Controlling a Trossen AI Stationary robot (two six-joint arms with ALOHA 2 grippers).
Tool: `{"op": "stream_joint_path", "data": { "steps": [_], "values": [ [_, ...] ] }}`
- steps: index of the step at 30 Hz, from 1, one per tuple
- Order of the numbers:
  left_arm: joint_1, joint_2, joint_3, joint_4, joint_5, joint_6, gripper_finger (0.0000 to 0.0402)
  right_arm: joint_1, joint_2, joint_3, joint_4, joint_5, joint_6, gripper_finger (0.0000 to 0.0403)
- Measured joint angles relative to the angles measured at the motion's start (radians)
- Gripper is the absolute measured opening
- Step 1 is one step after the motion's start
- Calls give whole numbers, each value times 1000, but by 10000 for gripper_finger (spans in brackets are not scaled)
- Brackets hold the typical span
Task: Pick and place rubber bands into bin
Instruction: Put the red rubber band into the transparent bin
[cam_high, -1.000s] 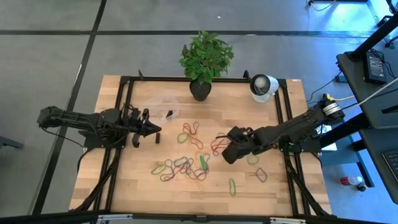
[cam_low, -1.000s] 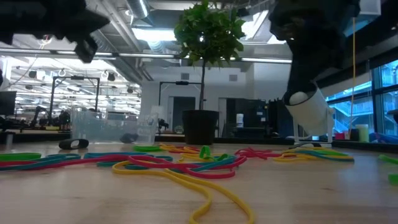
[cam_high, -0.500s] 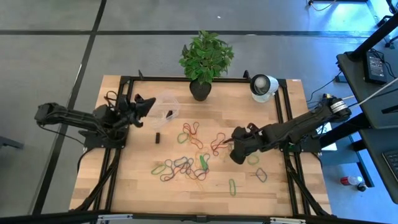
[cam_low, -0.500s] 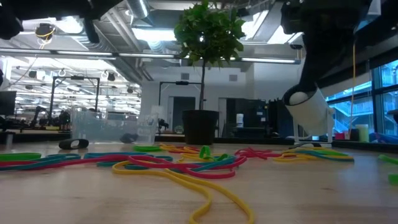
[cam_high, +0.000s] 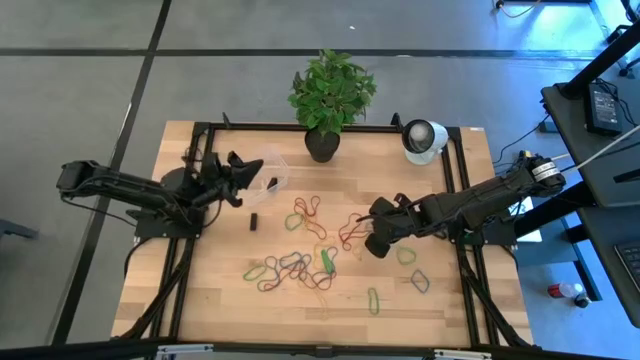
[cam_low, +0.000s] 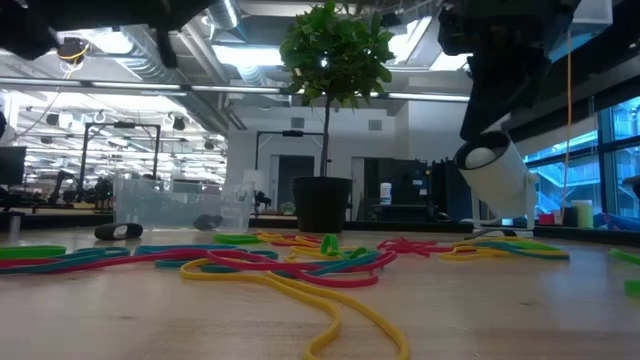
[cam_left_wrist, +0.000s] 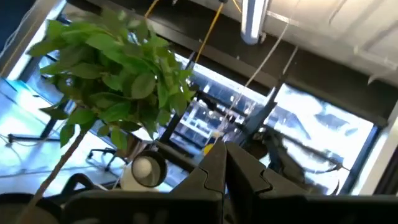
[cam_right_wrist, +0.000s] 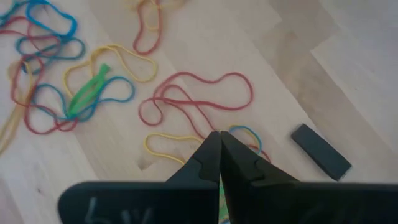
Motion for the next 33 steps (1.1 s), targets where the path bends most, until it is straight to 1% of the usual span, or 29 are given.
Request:
{"op": "stream_joint_path", "data": {
  "steps": [1,3,5,7,10,13,15,18,21,24,26,29,33],
  "values": [
    [5,25,17,-3,19,31,2,0,0,0,3,0,0,8],
    [11,80,64,-15,92,106,2,0,0,0,1,0,0,8],
    [11,132,125,-90,171,148,2,0,0,0,-3,0,0,8],
    [11,188,206,-240,229,155,2,0,0,0,-6,0,-1,5],
    [11,272,342,-534,271,157,2,0,0,0,-29,-2,-12,3],
    [11,364,467,-797,275,158,2,0,0,0,-62,-32,-32,3],
    [11,422,535,-913,275,158,2,0,0,0,-88,-73,-63,2],
    [10,503,623,-1042,279,158,2,0,-8,-16,-92,-113,-105,2],
    [7,583,704,-1176,288,158,2,0,-47,-82,-57,-149,-111,2],
    [0,668,791,-1315,288,136,2,2,-116,-181,12,-176,-100,2],
    [-6,722,840,-1380,283,123,2,2,-168,-247,73,-194,-95,2],
    [-14,802,904,-1432,282,141,2,2,-246,-329,129,-196,-75,2],
    [-21,902,984,-1495,275,189,2,2,-325,-383,121,-196,-38,4]
  ]
}}
